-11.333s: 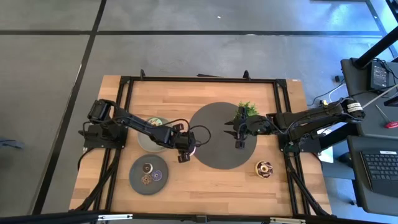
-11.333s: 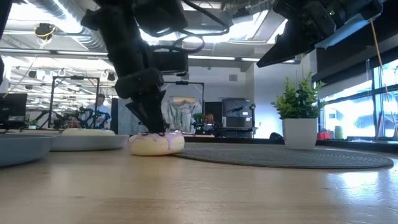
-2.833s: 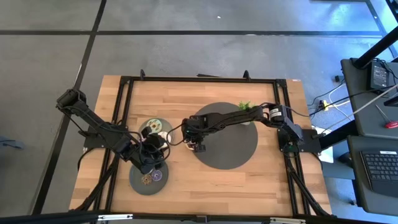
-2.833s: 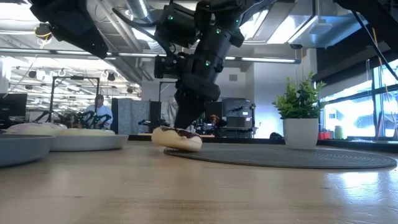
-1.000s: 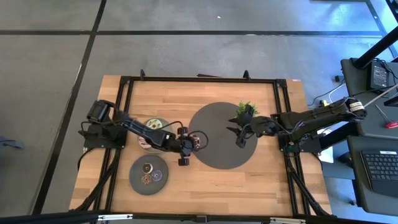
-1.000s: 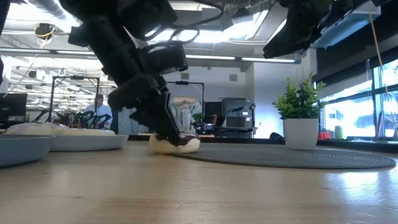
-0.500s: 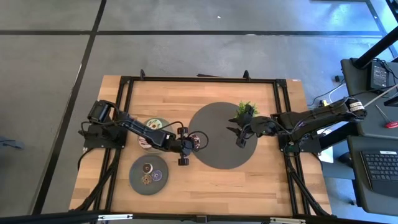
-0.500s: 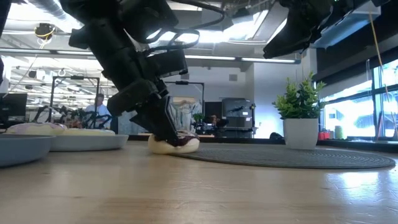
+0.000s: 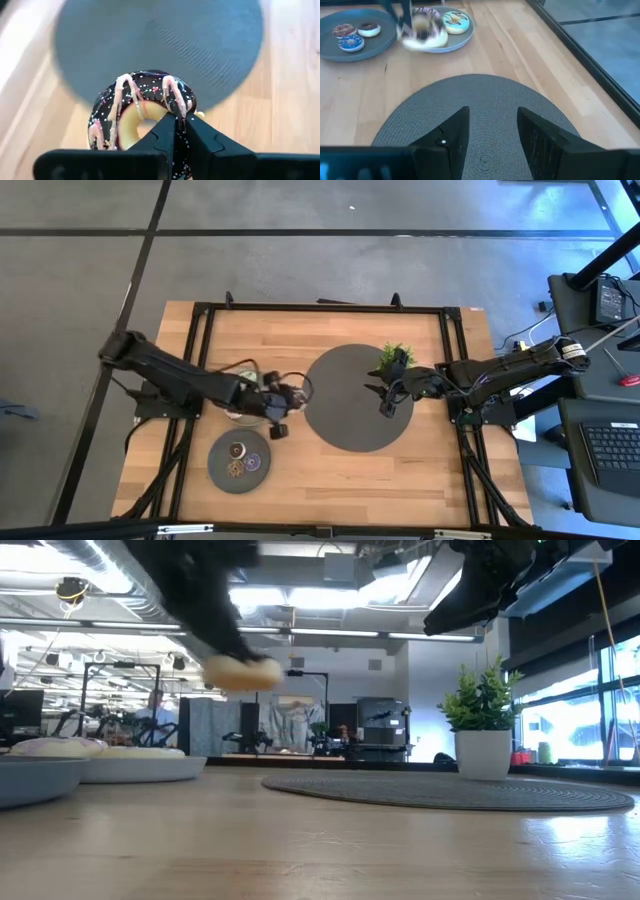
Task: Pick & Place donuts
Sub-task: Put the big brown donut on the light gray plate
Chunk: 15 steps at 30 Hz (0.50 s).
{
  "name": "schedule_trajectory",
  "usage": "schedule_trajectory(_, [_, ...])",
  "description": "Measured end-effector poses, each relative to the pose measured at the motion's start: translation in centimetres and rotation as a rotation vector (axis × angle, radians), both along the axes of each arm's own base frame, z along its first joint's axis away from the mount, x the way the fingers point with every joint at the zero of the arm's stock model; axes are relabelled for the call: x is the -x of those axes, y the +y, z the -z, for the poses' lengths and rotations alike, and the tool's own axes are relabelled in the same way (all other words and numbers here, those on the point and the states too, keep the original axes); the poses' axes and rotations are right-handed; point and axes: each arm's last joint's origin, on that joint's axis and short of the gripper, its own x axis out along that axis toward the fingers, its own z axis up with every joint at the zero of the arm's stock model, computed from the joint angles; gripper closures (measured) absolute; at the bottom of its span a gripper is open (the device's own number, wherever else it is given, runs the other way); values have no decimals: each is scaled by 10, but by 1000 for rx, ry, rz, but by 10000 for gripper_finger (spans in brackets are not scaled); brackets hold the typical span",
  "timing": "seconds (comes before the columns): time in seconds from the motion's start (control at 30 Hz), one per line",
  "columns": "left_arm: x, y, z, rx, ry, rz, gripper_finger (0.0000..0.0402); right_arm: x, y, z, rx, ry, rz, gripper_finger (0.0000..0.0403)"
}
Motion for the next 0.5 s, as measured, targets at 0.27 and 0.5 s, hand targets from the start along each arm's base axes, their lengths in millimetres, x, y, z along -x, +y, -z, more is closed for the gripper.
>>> schedule_trajectory(0.27, [65,-13,-20,29,88,-323,376,0,0,0,0,-1,0,237])
schedule_trajectory(0.5, [91,-30,4,43,87,-455,372,0,0,0,-3,-7,1,237])
